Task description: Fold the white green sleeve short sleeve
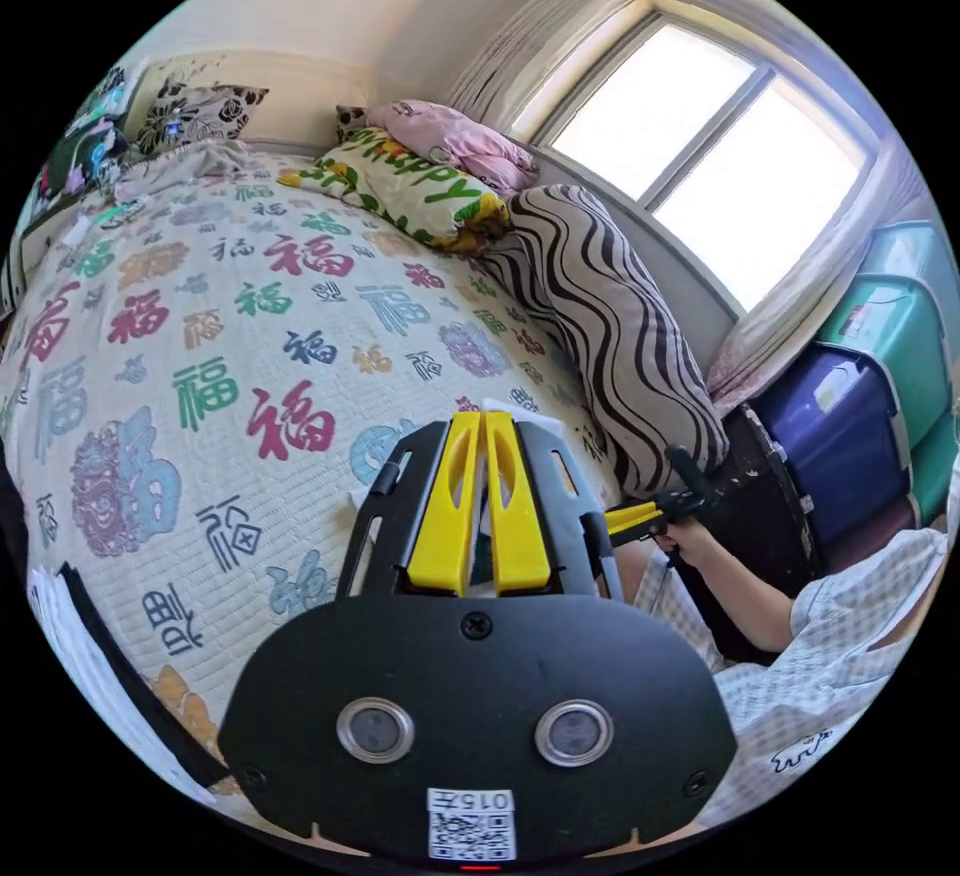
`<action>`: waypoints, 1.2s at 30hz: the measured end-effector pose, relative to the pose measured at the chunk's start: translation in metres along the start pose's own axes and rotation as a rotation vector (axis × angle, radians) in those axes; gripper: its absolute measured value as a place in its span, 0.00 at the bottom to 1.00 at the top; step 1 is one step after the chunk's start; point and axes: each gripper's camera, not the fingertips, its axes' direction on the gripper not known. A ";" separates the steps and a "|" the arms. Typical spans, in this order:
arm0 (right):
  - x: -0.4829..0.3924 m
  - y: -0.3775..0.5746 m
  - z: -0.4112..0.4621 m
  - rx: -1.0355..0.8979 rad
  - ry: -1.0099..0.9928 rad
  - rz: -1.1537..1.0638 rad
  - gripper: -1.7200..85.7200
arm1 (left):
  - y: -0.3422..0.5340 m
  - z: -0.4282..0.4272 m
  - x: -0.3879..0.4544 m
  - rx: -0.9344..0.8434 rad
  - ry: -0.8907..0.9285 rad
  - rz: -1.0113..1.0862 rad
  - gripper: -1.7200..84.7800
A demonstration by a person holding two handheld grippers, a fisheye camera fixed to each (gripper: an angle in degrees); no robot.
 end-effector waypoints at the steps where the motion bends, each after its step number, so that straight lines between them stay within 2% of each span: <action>1: 0.001 -0.009 0.011 -0.057 0.000 0.027 0.17 | -0.002 -0.008 -0.002 0.008 0.003 0.001 0.01; 5: -0.018 -0.018 0.012 -0.103 0.127 -0.015 0.12 | -0.005 -0.030 -0.004 0.008 0.025 0.007 0.01; 7: -0.026 -0.016 0.007 -0.088 0.019 -0.067 0.07 | -0.004 -0.042 0.000 0.001 0.040 0.031 0.01; 12: -0.057 0.010 -0.051 0.051 -0.065 -0.161 0.04 | 0.005 -0.106 0.015 0.023 0.024 0.129 0.01; 18: -0.130 0.041 -0.151 0.059 0.210 -0.339 0.03 | 0.019 -0.218 0.012 0.120 0.001 0.156 0.01; 23: -0.192 0.013 -0.202 0.000 0.360 -0.485 0.03 | 0.025 -0.267 -0.038 0.148 0.056 0.034 0.01; 27: -0.219 -0.070 -0.183 -0.102 0.436 -0.559 0.04 | 0.019 -0.239 -0.111 0.039 0.014 -0.122 0.01; 31: -0.207 -0.186 -0.095 -0.203 0.631 -0.448 0.06 | 0.035 -0.183 -0.213 -0.064 -0.105 -0.387 0.02; 33: -0.207 -0.201 -0.065 -0.242 0.660 -0.431 0.06 | 0.046 -0.174 -0.230 -0.070 -0.059 -0.439 0.03; 36: -0.222 -0.170 -0.034 -0.233 0.601 -0.597 0.07 | 0.060 -0.173 -0.214 -0.082 0.004 -0.386 0.07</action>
